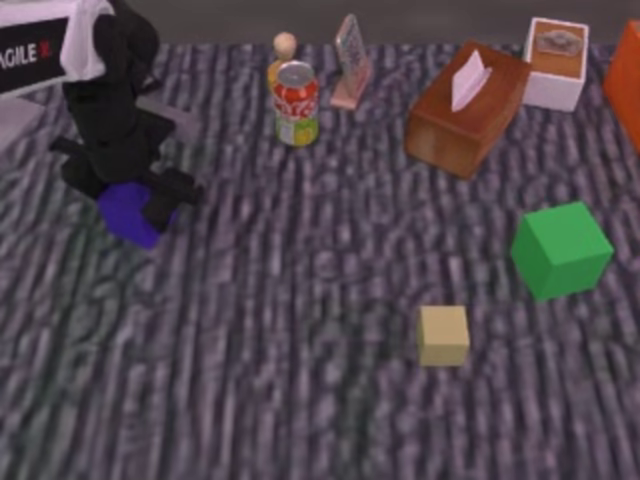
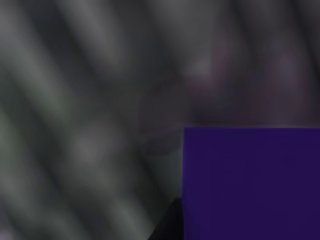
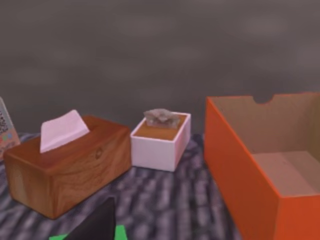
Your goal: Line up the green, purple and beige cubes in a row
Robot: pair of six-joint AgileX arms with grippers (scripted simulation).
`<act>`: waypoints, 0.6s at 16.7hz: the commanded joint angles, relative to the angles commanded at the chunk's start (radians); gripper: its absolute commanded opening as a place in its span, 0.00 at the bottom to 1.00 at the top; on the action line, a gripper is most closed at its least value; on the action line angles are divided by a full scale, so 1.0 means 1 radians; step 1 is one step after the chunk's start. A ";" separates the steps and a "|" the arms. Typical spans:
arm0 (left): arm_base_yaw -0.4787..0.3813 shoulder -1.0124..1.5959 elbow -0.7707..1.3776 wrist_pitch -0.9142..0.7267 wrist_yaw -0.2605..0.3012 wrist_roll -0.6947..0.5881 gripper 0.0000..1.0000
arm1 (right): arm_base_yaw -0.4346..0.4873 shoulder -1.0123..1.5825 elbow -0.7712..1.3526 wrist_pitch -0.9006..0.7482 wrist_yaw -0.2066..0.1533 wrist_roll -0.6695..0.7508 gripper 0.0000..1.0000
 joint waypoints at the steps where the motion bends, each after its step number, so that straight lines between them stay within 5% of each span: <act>1: 0.000 0.000 0.000 0.000 0.000 0.000 0.00 | 0.000 0.000 0.000 0.000 0.000 0.000 1.00; 10: 0.001 -0.022 0.019 -0.023 0.005 -0.001 0.00 | 0.000 0.000 0.000 0.000 0.000 0.000 1.00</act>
